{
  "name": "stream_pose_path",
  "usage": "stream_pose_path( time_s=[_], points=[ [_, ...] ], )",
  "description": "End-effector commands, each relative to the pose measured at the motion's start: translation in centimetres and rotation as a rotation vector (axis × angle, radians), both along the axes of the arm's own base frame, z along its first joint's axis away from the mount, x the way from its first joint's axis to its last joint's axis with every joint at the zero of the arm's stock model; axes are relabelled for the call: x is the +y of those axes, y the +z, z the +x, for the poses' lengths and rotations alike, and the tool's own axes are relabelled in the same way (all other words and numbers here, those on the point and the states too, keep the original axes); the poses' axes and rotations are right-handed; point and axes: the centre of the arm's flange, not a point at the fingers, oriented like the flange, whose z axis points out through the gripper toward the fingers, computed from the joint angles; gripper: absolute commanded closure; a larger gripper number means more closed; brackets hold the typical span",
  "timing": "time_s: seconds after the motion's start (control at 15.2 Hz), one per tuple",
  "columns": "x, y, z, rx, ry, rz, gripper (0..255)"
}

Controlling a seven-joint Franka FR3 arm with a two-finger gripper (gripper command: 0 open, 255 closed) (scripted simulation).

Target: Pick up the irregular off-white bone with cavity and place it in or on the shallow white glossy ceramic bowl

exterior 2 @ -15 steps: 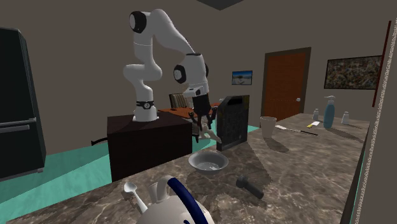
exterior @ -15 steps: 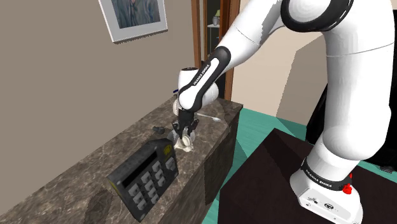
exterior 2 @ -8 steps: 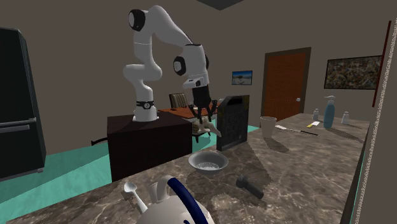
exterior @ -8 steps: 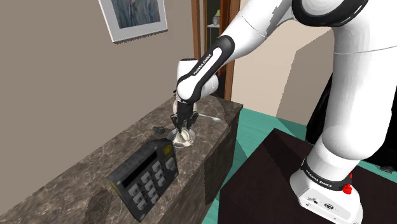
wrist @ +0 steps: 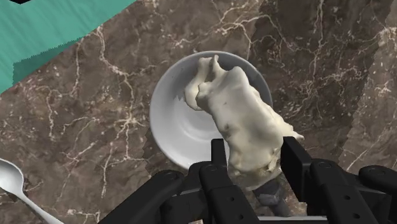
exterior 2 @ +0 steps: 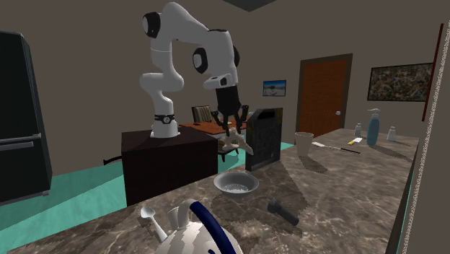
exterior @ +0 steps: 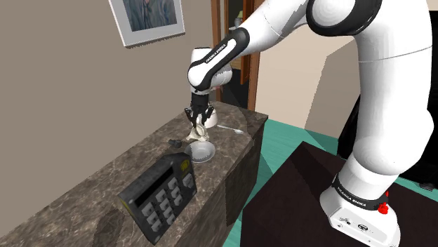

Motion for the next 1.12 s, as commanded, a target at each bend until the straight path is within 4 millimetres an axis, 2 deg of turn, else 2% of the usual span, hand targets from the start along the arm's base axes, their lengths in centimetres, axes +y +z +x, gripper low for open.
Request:
stream_pose_path(
  time_s=[0.0, 0.07, 1.06],
  points=[
    [-1.5, 1.0, 1.9, 0.001, 0.0, -0.001, 255],
    [-2.3, 1.6, 3.3, 0.001, 0.0, -0.001, 255],
    [-2.3, -6.3, 3.2, 0.001, 0.0, -0.001, 255]
  ],
)
